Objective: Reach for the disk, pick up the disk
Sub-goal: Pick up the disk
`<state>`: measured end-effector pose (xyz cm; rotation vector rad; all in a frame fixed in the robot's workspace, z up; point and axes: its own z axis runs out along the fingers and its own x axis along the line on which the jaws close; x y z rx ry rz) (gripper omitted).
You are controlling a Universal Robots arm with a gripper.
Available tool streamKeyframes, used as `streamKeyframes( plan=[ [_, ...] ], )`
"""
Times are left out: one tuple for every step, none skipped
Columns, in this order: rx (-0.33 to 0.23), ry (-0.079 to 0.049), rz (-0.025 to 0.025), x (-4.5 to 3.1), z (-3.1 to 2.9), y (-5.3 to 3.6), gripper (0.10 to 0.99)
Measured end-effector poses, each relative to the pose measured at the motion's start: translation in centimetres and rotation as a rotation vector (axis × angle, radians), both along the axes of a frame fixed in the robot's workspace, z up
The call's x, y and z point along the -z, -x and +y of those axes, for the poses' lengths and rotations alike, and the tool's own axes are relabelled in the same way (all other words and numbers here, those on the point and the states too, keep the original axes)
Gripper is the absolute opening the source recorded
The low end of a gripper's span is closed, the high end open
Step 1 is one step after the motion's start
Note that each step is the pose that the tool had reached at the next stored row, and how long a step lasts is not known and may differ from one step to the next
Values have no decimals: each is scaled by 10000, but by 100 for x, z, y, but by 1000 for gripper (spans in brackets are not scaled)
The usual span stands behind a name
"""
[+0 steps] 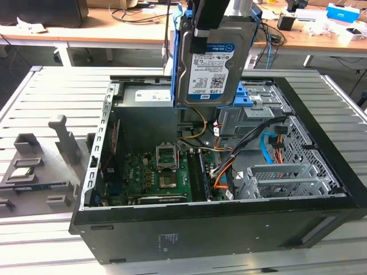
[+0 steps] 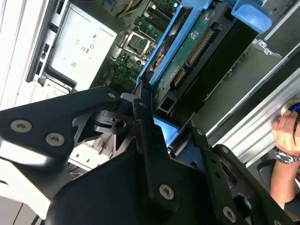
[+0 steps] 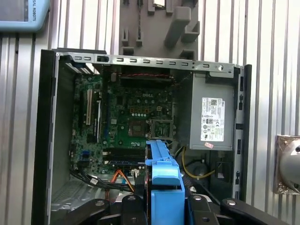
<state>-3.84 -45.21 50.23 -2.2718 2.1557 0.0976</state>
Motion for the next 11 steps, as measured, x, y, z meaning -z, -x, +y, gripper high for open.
streamKeyframes(
  plan=[
    [0,0,0,0,-19,0,369],
    [0,0,0,1,-63,0,369],
    [0,0,0,1,-82,0,369],
    [0,0,0,2,-103,0,369],
    [0,0,0,2,-123,0,369],
    [0,0,0,3,-168,0,369],
    [1,-1,0,4,-203,1,369],
    [0,0,0,4,-225,0,369],
    [1,0,0,4,-254,0,369],
    [1,0,0,5,-277,0,369],
    [0,0,0,5,-310,0,369]
  ],
)
